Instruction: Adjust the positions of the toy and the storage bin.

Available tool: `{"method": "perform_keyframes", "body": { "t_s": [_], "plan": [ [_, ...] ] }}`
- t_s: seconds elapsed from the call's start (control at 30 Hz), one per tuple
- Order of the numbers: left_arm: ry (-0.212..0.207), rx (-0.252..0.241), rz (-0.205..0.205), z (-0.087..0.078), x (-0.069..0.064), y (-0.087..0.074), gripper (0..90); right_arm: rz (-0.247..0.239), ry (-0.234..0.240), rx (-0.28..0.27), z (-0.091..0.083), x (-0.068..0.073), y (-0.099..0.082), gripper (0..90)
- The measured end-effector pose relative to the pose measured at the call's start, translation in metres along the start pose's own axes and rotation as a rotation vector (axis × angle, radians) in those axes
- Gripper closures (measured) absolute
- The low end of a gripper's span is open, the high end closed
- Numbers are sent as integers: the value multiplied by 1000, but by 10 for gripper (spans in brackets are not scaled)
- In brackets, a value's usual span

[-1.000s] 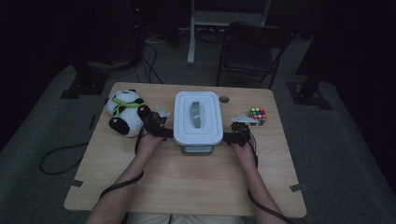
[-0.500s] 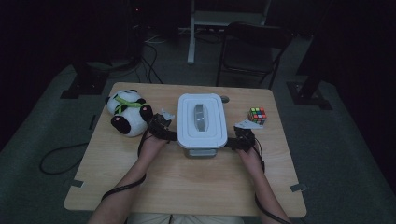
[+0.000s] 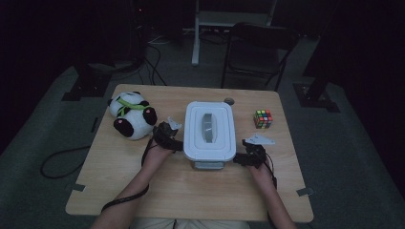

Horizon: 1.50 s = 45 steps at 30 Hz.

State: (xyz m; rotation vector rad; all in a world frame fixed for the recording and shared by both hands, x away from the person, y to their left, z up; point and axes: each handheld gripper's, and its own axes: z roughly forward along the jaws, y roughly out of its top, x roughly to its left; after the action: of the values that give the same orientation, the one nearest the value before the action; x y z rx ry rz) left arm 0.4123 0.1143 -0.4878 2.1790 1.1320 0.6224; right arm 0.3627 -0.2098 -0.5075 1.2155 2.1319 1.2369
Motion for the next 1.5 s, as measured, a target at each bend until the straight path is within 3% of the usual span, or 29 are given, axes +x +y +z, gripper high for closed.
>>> {"method": "perform_keyframes", "body": {
  "t_s": [0.23,0.47,0.73,0.97,1.17,1.3,1.4,1.5],
  "plan": [
    [-18,-4,10,-9,-5,-8,60,-26,-6,2,-11,11,-7,226],
    [-34,-6,13,-17,-13,-17,60,-19,18,2,-21,16,-16,225],
    [-36,13,40,-27,-23,-22,60,-10,26,-2,-31,22,-24,226],
    [-35,-1,64,-37,-29,-30,60,-11,33,-1,-38,29,-30,227],
    [-50,-5,57,-37,-27,-33,60,-20,38,-10,-42,34,-33,226],
    [-52,-10,59,-35,-24,-34,59,1,49,-12,-42,34,-36,226],
    [-78,-10,40,-33,-17,-36,58,-38,60,3,-42,39,-37,222],
    [-55,-14,46,-33,-14,-38,57,-26,46,3,-39,39,-38,135]
  ]
}}
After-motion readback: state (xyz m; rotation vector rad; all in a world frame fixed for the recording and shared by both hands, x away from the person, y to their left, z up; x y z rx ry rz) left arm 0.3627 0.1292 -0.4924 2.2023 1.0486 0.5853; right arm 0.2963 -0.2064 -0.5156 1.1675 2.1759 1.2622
